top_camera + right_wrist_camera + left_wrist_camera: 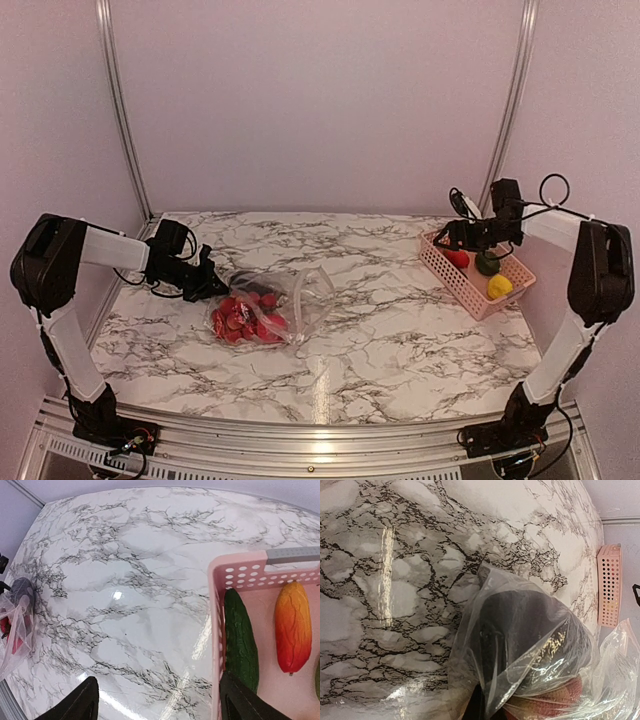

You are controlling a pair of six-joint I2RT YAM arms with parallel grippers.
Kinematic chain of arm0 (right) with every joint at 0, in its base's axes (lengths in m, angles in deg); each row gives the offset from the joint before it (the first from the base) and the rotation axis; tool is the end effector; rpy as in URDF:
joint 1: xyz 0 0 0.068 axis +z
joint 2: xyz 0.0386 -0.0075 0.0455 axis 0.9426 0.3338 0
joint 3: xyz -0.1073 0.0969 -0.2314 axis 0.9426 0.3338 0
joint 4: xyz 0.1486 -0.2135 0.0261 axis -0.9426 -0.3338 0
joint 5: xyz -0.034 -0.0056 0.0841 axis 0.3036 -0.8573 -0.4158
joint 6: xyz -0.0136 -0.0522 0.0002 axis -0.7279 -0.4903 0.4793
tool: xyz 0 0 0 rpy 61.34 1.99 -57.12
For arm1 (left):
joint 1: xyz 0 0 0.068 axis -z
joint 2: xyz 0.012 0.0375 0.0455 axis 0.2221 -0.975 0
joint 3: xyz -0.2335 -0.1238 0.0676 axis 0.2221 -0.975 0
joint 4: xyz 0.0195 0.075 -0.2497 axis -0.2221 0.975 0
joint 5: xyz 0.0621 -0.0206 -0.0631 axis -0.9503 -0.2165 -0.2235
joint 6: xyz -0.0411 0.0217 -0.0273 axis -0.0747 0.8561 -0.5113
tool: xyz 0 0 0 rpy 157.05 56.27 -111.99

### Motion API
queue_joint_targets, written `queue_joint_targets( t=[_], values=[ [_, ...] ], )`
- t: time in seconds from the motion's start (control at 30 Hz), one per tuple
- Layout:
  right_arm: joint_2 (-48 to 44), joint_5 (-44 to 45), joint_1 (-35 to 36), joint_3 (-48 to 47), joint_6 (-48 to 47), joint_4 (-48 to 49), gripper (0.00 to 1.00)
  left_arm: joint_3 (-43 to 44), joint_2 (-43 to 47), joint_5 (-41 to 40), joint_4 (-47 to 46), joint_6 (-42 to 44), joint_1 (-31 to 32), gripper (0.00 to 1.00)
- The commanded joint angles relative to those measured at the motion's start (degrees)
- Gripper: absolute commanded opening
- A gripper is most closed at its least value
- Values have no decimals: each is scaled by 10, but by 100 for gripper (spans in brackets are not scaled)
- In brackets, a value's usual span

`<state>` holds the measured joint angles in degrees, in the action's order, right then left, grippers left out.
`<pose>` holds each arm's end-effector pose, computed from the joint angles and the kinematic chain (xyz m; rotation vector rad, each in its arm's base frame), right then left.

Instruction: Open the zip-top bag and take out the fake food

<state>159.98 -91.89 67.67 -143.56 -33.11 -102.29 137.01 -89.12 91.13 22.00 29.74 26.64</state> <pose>0.3706 0.0014 0.2455 -0.3280 2.3722 0.6505 0.3430 -0.1042 0.1477 -0.1104 2.5481 -1.0282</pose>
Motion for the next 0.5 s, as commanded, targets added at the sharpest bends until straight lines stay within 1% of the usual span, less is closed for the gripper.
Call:
queue_joint_targets(
  t=[0.0,0.1,0.23,0.47],
  values=[
    [-52,13,66,-13,7,7,79,6,-6,-1,14,6,-5,0],
    [-80,0,116,-10,16,20,78,-2,0,-1,9,4,-5,0],
    [-90,-10,217,-2,33,47,75,-14,6,-1,1,-2,-5,0],
    [-52,-25,363,26,60,121,72,-27,9,1,-6,-7,-5,0]
  ],
)
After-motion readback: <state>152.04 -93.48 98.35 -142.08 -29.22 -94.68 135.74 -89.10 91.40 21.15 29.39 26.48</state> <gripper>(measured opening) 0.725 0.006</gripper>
